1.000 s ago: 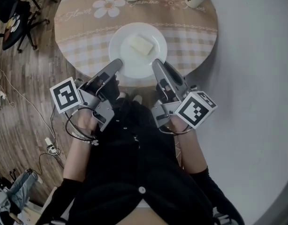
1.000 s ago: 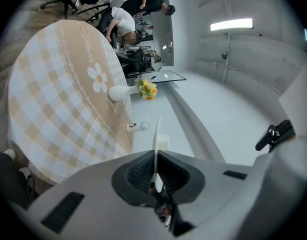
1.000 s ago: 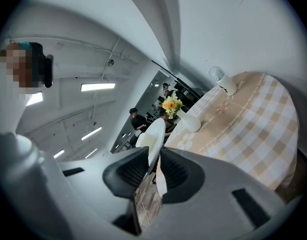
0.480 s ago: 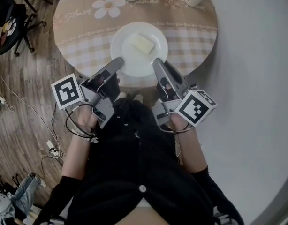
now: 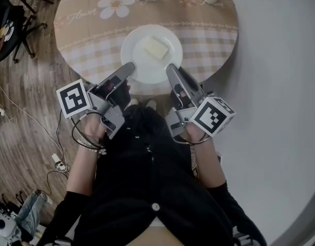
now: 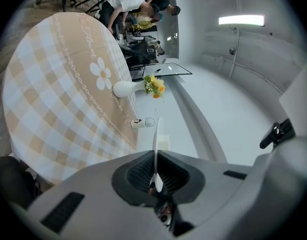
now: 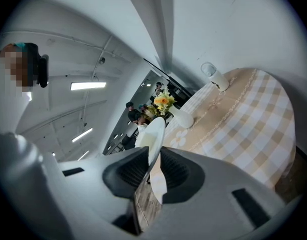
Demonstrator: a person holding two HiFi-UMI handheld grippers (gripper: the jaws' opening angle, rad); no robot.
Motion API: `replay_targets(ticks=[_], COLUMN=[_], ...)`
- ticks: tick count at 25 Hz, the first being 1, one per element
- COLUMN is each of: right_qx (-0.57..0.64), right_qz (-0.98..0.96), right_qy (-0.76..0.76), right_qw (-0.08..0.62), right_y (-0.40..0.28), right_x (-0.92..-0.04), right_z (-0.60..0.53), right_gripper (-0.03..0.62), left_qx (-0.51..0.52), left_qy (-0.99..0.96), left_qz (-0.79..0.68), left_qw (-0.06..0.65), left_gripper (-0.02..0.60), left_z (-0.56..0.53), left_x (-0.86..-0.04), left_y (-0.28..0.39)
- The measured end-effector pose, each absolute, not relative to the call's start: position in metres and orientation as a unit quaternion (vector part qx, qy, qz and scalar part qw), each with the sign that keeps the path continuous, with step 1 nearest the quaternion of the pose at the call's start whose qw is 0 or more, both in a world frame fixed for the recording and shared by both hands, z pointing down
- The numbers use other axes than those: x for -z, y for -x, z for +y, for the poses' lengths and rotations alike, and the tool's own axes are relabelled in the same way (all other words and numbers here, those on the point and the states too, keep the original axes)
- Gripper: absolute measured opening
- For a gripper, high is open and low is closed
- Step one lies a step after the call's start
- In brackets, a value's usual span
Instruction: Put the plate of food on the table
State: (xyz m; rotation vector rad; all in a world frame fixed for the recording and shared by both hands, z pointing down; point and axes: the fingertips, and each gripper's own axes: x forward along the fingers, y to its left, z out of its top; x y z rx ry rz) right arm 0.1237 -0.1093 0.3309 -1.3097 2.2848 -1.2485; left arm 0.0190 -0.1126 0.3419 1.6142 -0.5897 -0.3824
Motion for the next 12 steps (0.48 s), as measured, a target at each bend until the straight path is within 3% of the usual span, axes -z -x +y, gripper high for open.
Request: replay_targets(ticks=[12], right_qx=[0.45], right_qz=[0.769], right_qy=[0.443], right_qw=[0.102], right_y=[-0.124], right_x=[-0.356], right_z=[-0.108], right_gripper=[0.06], left_qx=[0.142], left_qy=[-0.7], left_qz=[-0.268], left_qw=[0.647], left_gripper=[0.01], left_z=[-0.113], left_x=[-0.364], left_y=[-0.02])
